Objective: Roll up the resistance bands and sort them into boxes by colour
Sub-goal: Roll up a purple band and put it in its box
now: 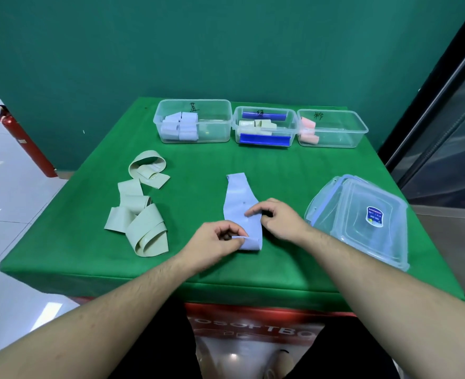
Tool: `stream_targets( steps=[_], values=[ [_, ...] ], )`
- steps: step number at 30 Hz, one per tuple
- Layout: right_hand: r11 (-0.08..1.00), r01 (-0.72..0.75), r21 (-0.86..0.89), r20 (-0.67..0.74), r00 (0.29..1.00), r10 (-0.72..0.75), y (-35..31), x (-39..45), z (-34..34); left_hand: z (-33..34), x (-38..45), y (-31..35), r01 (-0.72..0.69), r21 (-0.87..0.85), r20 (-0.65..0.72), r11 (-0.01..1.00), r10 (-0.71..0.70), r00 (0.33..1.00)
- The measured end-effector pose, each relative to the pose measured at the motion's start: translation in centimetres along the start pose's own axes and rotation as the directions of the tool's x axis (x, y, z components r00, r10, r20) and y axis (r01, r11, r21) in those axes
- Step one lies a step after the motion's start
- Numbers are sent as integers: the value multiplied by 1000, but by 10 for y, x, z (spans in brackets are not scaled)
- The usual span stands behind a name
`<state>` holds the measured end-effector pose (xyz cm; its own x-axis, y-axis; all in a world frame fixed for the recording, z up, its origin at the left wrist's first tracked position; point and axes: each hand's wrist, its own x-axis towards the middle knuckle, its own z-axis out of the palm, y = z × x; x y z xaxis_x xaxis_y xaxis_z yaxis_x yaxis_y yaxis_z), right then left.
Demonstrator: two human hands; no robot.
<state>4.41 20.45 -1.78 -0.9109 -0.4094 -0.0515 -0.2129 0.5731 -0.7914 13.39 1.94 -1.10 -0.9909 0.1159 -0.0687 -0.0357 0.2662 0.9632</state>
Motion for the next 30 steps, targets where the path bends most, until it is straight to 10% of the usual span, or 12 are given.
stream_targets(
  steps=[5,10,30],
  values=[
    [995,-93,45,-77,992,96,0,-25,-8,10,-8,-2,3,39,-59,999,-1,998],
    [943,-67,327,164,986,13,-8,-61,-8,22,-19,-1,-43,26,-51,999,44,998],
    [999,42,25,58,997,-44,9,-104,17,30,-48,-25,-118,309,-71,944,146,987]
  ],
)
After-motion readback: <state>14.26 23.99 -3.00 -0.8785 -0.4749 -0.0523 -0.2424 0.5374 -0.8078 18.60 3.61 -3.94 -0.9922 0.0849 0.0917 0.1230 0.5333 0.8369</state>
